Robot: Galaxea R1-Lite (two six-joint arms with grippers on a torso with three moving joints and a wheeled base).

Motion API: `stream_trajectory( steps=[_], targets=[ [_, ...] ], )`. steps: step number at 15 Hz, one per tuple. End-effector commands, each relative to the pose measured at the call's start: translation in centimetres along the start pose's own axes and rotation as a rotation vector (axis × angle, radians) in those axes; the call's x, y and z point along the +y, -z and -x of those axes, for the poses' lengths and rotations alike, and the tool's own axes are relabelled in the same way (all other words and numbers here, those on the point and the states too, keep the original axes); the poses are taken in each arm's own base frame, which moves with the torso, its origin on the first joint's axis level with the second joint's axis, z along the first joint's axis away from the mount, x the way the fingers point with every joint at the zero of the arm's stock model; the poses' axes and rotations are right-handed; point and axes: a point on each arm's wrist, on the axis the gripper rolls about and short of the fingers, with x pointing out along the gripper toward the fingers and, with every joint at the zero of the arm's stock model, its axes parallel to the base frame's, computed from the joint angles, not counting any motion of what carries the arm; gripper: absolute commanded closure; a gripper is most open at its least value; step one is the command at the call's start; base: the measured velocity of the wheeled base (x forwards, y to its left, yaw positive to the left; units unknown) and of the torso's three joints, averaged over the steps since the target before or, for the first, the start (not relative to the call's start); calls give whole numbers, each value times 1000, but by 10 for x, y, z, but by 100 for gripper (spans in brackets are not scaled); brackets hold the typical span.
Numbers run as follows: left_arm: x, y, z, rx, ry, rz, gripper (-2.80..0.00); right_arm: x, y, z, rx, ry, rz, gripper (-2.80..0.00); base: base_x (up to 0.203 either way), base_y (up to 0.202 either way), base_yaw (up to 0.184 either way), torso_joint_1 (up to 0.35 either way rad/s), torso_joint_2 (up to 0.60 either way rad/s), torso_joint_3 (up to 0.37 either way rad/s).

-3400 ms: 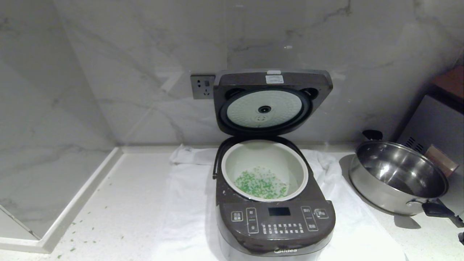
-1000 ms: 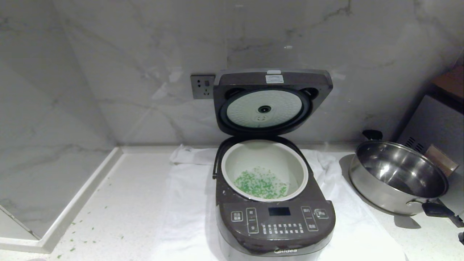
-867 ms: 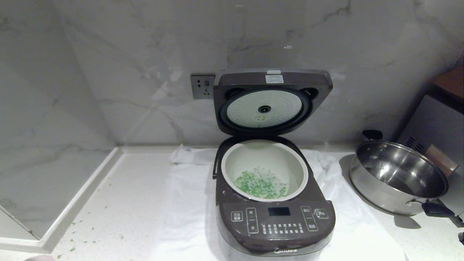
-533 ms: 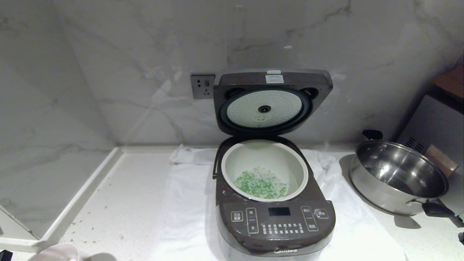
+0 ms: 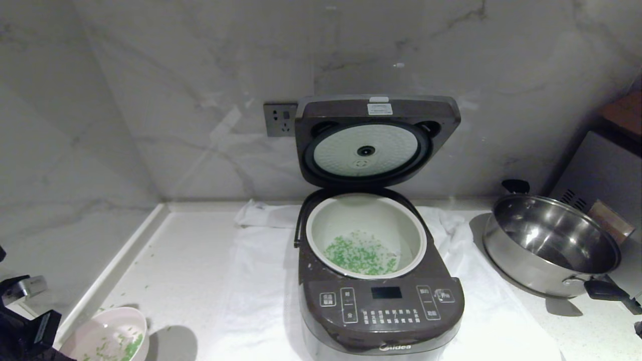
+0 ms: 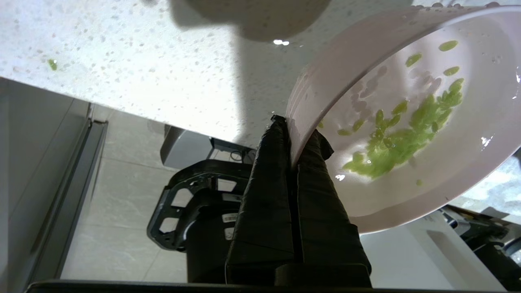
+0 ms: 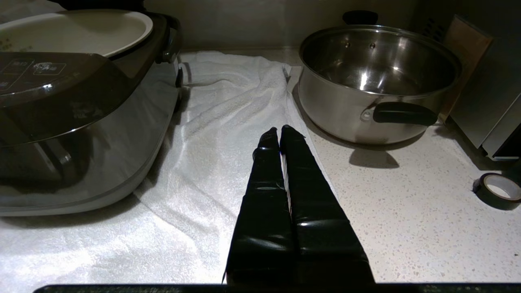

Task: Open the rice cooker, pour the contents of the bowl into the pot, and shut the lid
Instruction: Pour the water from the bowl into the rice cooker

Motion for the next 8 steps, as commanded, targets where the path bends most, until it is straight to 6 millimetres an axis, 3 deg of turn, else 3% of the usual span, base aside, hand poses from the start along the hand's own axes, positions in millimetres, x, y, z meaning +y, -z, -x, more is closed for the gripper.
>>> stream_trajectory(
  steps=[1, 8],
  targets=[
    [-15, -6, 2, -11, 2, -31, 0, 0, 0, 0, 2, 0, -2, 0, 0, 0, 0, 0, 0, 0],
    [-65, -20, 6, -41, 23, -67, 0, 0, 0, 0, 2, 0, 0, 0, 0, 0, 0, 0, 0, 0]
  ],
)
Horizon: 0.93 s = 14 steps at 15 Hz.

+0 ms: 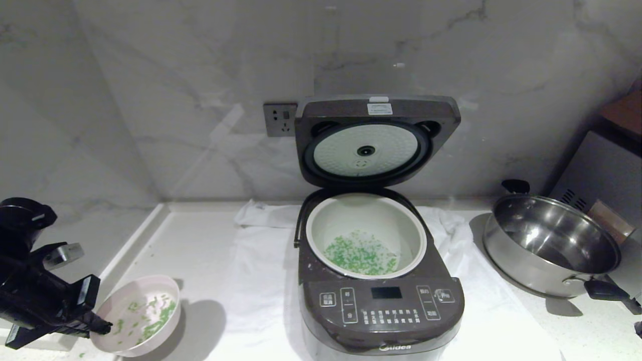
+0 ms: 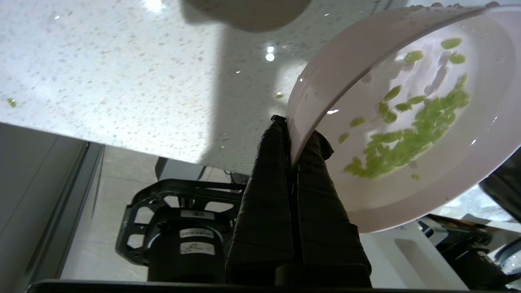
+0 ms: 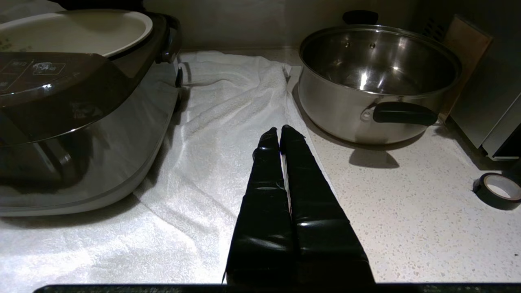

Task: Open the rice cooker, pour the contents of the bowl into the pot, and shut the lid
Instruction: Pour the water from the bowl into the rice cooker

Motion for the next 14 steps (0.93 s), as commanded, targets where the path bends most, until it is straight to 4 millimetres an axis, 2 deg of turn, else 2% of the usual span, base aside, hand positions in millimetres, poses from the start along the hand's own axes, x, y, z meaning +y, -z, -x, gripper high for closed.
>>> stream_trajectory(
  steps=[1, 14],
  targets=[
    [-15, -6, -1, -1, 10, -27, 0, 0, 0, 0, 2, 0, 0, 0, 0, 0, 0, 0, 0, 0],
    [-86, -28, 11, 30, 42, -82, 0, 0, 0, 0, 2, 0, 0, 0, 0, 0, 0, 0, 0, 0]
  ],
)
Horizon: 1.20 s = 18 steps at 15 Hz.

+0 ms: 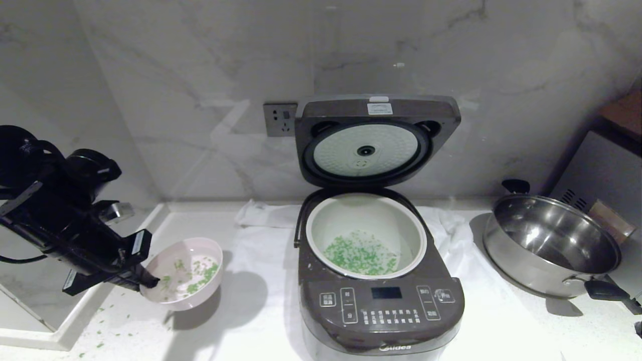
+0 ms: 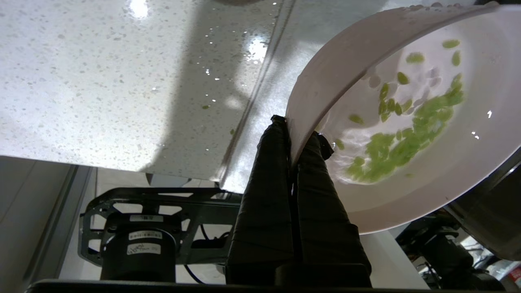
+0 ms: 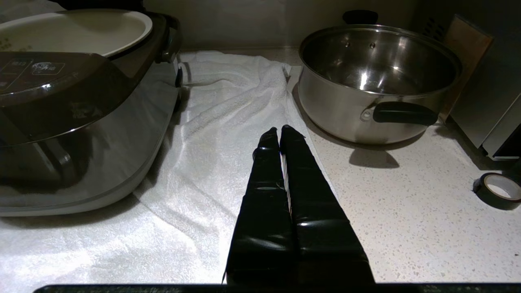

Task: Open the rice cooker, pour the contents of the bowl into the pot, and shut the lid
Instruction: Pour the water from the bowl into the rice cooker

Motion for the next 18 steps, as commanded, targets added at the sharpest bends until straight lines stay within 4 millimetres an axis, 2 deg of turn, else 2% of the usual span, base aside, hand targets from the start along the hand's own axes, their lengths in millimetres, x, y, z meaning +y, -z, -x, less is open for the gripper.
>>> stream_trajectory(
  steps=[1, 9, 15, 18],
  targets=[
    [-13, -5, -1, 11, 6, -21, 0, 0, 0, 0, 2, 0, 0, 0, 0, 0, 0, 0, 0, 0],
    [-55, -10, 4, 27, 27, -60, 0, 0, 0, 0, 2, 0, 0, 0, 0, 0, 0, 0, 0, 0],
    [-79, -13, 6, 46, 33, -90, 0, 0, 0, 0, 2, 0, 0, 0, 0, 0, 0, 0, 0, 0],
    [-95, -15, 1, 48, 43, -104, 0, 0, 0, 0, 2, 0, 0, 0, 0, 0, 0, 0, 0, 0]
  ],
)
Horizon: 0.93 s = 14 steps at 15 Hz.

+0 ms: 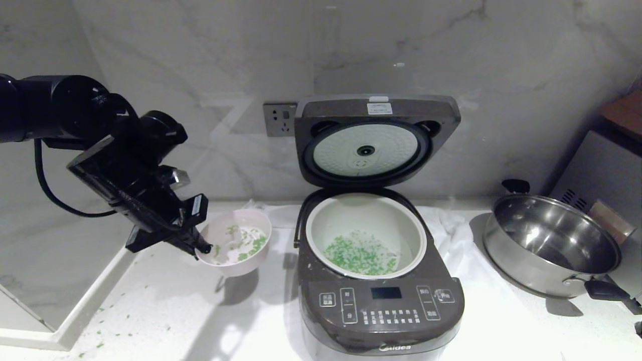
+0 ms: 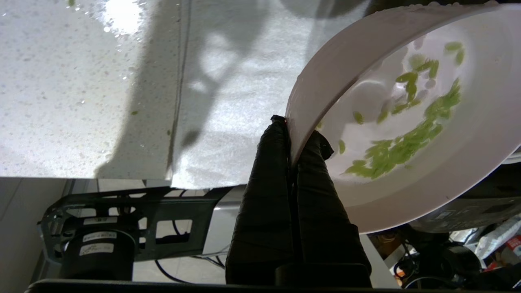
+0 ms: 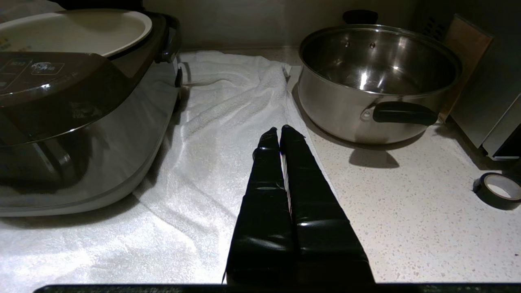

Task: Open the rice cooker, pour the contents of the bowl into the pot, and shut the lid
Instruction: Pour the water from the bowl into the rice cooker

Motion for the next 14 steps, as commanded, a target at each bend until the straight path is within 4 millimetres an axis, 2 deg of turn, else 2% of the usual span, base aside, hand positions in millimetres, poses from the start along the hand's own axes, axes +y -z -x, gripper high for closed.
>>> stream_trajectory(
  steps=[1, 6, 11, 14],
  targets=[
    [-11, -4, -7, 13, 2, -11, 0, 0, 0, 0, 2, 0, 0, 0, 0, 0, 0, 0, 0, 0],
    [-30, -8, -11, 25, 4, -24, 0, 0, 0, 0, 2, 0, 0, 0, 0, 0, 0, 0, 0, 0],
    [-41, -10, -7, 18, 14, -43, 0, 0, 0, 0, 2, 0, 0, 0, 0, 0, 0, 0, 0, 0],
    [-55, -5, -16, 39, 11, -65, 0, 0, 0, 0, 2, 0, 0, 0, 0, 0, 0, 0, 0, 0]
  ],
)
